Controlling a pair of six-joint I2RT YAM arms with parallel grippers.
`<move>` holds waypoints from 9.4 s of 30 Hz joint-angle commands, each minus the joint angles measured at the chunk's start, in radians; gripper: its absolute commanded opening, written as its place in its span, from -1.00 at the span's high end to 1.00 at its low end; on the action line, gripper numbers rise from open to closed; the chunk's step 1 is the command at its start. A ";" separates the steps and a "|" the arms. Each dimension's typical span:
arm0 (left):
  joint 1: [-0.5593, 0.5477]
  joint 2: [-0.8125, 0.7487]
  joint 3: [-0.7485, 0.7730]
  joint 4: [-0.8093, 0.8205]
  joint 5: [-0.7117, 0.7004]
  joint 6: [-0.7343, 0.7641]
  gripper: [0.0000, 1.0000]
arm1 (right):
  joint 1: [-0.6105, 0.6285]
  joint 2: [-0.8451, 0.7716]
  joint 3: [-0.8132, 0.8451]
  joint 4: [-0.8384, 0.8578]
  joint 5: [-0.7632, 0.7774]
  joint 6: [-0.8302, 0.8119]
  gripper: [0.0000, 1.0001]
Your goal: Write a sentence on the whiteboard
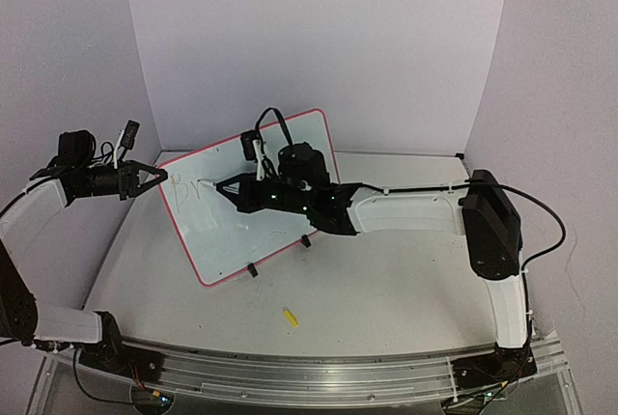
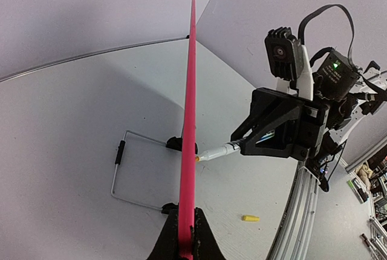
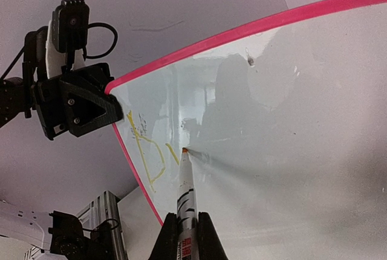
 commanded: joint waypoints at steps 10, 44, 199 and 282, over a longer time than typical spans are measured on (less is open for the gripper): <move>-0.020 0.003 0.007 -0.064 0.011 0.017 1.00 | -0.015 -0.057 -0.052 0.036 0.090 0.014 1.00; -0.021 0.009 0.008 -0.072 0.000 0.019 1.00 | -0.127 -0.211 -0.207 0.084 -0.367 0.017 1.00; -0.030 0.018 0.017 -0.089 -0.004 0.025 1.00 | -0.151 -0.045 -0.078 0.125 -0.245 0.121 1.00; -0.036 0.019 0.018 -0.096 -0.007 0.028 1.00 | -0.151 -0.033 -0.062 0.026 -0.198 0.073 1.00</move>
